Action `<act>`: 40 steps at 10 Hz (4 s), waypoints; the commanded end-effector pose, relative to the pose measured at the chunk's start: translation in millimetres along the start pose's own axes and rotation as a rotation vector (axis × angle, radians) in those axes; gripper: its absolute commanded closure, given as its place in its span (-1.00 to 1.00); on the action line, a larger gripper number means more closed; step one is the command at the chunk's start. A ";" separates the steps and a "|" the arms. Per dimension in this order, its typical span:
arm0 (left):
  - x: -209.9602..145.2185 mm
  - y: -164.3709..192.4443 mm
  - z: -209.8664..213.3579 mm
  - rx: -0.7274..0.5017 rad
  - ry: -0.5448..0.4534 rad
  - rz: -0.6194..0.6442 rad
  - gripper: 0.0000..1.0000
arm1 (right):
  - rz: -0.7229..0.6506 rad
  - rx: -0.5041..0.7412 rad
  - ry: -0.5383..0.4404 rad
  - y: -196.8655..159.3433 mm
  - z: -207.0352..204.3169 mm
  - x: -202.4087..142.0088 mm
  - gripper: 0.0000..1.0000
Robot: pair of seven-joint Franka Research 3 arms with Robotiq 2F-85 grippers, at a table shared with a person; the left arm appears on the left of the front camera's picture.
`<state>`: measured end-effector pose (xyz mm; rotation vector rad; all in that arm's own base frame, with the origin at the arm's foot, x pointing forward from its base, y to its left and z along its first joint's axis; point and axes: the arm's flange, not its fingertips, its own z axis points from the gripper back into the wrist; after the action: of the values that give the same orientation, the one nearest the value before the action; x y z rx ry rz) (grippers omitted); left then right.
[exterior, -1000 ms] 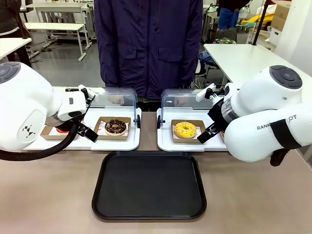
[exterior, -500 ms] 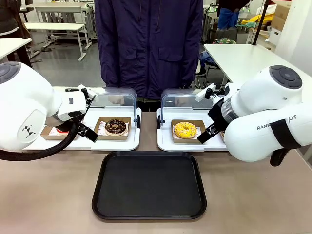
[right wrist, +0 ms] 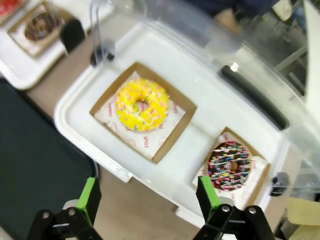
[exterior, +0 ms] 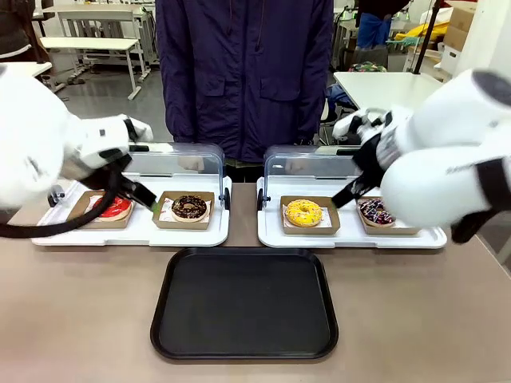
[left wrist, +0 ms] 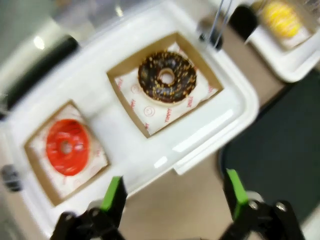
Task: Move the third donut from the left to the tray.
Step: Pick up the Paper togo box containing the Donut indicated by the person and place it on the Handle tray.
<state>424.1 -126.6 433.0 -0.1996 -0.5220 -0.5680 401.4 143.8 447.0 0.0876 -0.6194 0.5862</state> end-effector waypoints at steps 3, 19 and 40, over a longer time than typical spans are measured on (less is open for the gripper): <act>-3.4 92.8 71.1 -0.323 0.001 -0.147 -1.00 | -0.022 0.218 -0.099 -93.2 92.8 -12.7 -1.00; -161.9 216.6 135.1 -0.512 -0.581 -0.443 -1.00 | 0.075 0.455 -0.652 -243.0 172.5 -204.7 -1.00; -158.3 216.5 135.6 -0.509 -0.548 -0.429 -1.00 | 0.053 0.469 -0.639 -240.7 169.4 -207.5 -1.00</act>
<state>375.5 168.0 455.1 -0.7460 -0.9568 -1.0715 302.9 -199.5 487.4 0.7261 -1.0578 0.7346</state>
